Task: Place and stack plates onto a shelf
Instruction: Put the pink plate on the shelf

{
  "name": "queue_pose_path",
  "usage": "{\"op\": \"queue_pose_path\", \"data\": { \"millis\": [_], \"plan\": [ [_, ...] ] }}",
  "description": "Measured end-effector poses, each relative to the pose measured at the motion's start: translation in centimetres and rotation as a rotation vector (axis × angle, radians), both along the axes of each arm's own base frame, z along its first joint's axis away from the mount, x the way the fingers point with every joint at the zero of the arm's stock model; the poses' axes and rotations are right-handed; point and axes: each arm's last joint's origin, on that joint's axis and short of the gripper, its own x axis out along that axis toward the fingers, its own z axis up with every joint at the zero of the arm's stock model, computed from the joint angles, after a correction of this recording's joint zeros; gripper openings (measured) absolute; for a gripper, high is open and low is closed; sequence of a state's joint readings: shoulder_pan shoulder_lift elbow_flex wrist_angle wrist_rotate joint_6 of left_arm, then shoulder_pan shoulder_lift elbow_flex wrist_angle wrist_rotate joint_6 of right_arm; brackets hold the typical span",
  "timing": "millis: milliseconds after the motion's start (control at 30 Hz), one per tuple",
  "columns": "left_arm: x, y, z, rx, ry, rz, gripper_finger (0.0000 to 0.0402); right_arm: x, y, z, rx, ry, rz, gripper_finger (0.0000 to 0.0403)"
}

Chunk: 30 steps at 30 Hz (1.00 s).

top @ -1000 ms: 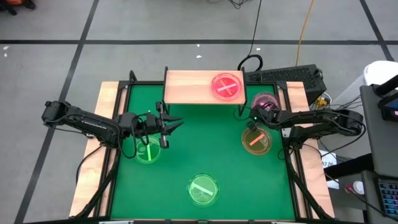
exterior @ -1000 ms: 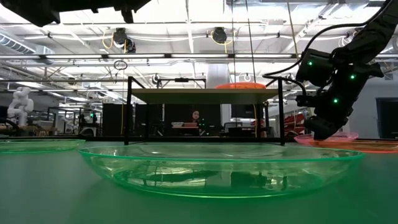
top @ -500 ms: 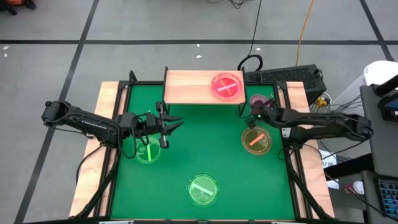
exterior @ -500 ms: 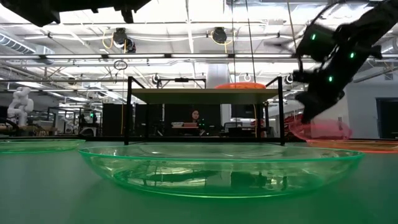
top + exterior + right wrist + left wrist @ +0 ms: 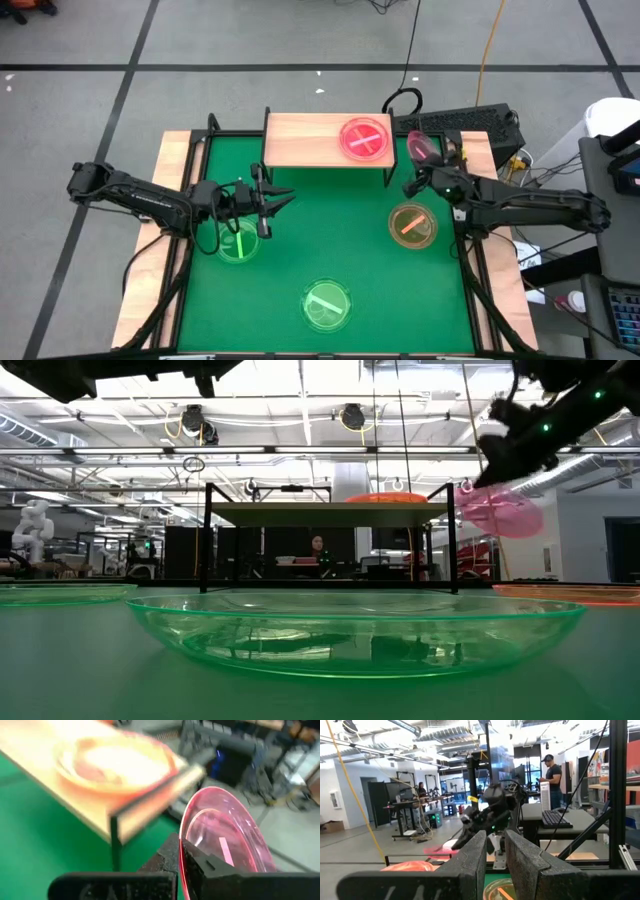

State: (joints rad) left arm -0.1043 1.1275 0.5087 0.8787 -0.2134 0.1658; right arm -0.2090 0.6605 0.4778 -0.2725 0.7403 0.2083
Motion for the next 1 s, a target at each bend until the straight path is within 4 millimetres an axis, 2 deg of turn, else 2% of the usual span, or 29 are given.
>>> {"op": "queue_pose_path", "data": {
  "millis": [167, 300, 467, 633, 733, 833, 1000],
  "plan": [
    [0.0, 0.0, 0.0, -0.011, -0.001, -0.002, 0.0078, 1.1, 0.1, 2.0, -0.104, -0.153, 0.063, 0.0000],
    [0.0, 0.0, 0.0, -0.013, -0.002, 0.003, 0.0078, 2.3, 0.4, 3.9, -0.199, -0.292, 0.182, 0.0000],
    [0.0, 0.0, 0.1, -0.010, -0.006, 0.004, 0.0078, 4.5, 0.4, 6.5, -0.252, -0.325, 0.228, 0.0000],
    [0.0, 0.1, 0.1, -0.010, -0.014, 0.010, 0.0078, 8.8, -0.1, 9.2, -0.264, -0.276, 0.316, 0.0000],
    [0.0, 0.3, 0.2, -0.016, -0.020, 0.024, 0.0078, 11.9, -0.7, 10.1, -0.279, -0.200, 0.325, 0.0000],
    [-0.1, 0.5, 0.5, -0.030, -0.049, 0.063, 0.0078, 15.1, -1.4, 10.2, -0.291, -0.136, 0.332, 0.0000],
    [-0.2, 0.5, 0.6, -0.006, -0.057, 0.079, 0.0078, 19.8, -2.1, 9.1, -0.316, -0.024, 0.401, 0.0000]
  ]
}}
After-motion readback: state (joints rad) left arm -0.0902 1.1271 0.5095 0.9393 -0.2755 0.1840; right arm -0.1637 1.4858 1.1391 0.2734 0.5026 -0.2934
